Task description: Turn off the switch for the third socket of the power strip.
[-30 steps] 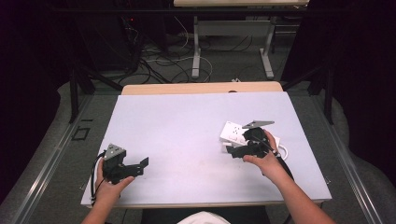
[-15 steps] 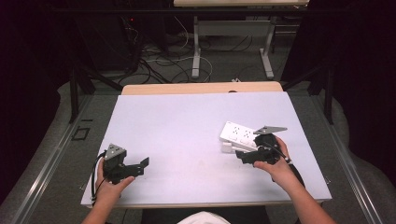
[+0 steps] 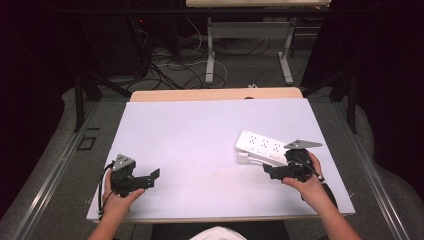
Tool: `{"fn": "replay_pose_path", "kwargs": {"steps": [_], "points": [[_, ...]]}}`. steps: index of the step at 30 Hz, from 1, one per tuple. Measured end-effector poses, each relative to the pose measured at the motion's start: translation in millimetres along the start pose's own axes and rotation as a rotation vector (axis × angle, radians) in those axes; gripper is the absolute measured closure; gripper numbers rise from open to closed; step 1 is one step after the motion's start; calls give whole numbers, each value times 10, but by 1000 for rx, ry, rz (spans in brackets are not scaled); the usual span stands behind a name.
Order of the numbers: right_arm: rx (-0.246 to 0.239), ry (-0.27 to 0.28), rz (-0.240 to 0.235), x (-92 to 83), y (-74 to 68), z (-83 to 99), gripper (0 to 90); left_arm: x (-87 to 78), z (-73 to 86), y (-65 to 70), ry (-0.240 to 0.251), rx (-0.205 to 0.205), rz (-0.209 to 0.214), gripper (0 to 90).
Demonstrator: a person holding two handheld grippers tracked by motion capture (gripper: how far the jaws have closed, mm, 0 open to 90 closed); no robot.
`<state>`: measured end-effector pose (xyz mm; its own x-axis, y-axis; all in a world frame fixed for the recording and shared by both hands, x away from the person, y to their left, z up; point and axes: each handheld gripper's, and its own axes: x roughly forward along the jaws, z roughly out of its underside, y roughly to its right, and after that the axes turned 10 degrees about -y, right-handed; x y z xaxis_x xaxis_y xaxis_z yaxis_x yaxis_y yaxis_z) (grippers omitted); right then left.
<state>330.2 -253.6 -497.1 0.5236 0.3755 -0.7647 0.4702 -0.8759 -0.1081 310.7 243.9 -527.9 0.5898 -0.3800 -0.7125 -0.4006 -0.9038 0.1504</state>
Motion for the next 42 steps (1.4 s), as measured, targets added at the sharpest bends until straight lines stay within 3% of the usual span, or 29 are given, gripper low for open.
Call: {"fn": "replay_pose_path", "kwargs": {"steps": [4, 7, 8, 19, 28, 36, 42], "points": [[-2, 12, 20, -31, 42, 66, 4, 8, -1, 0, -3, -2, -2, 23], [19, 24, 26, -45, 90, 125, 4, 7, -2, 0, -8, -2, -3, 23], [46, 37, 26, -45, 112, 168, 4, 7, -2, 0, -8, -2, -3, 23], [85, 94, 75, -23, 258, 296, 4, 8, -1, -6, -9, -2, -4, 23], [131, 109, 94, -8, 357, 371, 4, 8, -1, -7, -9, -1, -3, 23], [148, 128, 128, 9, 495, 434, 4, 10, -3, -6, -10, 4, -3, 23], [160, 126, 137, 45, 525, 455, 4, 12, -5, -4, -9, 5, -1, 23]]}}
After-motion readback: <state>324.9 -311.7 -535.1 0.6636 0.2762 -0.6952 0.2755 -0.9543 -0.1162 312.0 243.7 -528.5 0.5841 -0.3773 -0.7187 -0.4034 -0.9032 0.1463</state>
